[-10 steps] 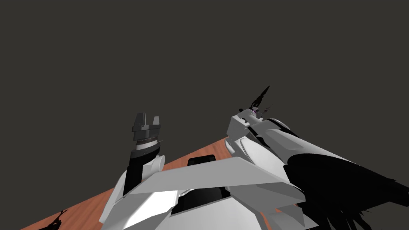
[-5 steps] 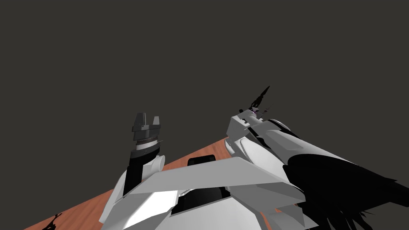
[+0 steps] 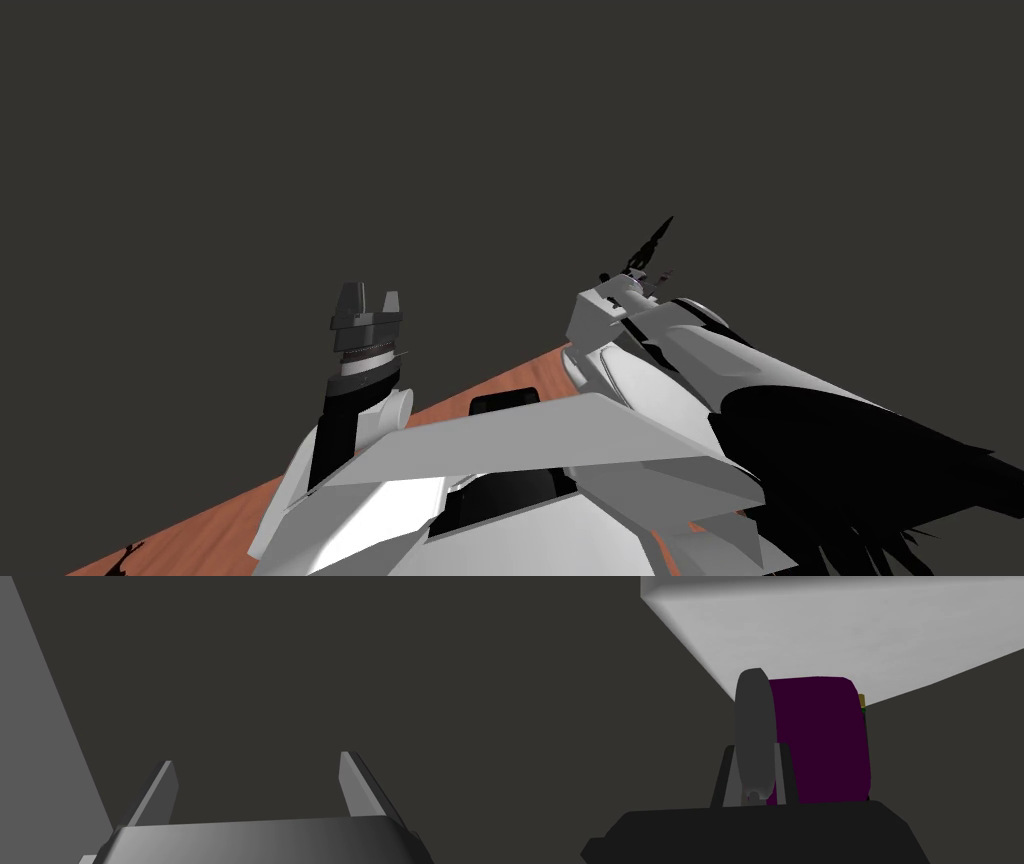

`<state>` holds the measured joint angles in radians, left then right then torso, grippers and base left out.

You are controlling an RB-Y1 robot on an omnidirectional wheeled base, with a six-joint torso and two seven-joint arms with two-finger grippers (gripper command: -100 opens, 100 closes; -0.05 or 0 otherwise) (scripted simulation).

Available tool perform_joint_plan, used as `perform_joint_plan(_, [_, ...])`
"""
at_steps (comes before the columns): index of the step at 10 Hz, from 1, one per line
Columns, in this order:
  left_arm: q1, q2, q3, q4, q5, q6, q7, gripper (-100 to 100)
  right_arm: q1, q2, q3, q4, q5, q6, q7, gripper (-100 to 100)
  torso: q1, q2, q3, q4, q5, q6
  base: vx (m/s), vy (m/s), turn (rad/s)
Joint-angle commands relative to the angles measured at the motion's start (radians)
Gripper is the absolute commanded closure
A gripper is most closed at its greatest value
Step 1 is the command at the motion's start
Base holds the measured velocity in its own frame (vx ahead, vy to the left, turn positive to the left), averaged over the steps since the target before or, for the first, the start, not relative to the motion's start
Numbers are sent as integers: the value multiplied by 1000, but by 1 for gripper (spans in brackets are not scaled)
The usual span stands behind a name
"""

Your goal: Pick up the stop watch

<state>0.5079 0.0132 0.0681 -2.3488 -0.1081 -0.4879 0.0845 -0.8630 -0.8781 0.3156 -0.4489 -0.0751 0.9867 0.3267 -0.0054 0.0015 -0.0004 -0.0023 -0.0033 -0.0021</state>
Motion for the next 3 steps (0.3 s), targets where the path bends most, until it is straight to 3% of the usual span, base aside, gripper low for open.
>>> perform_joint_plan(1, [0,0,0,0,0,0,0,0,0,0,0,0,0,0,0,0,0,0,0,0,0,0,0,0,0])
perform_joint_plan(2, [0,0,0,0,0,0,0,0,0,0,0,0,0,0,0,100,-1,-1,0,0,0,0,0,0,0])
perform_joint_plan(3, [0,0,0,0,0,0,0,0,0,0,0,0,0,0,0,0,-1,-1,-1,0,0,0,0,0,0])
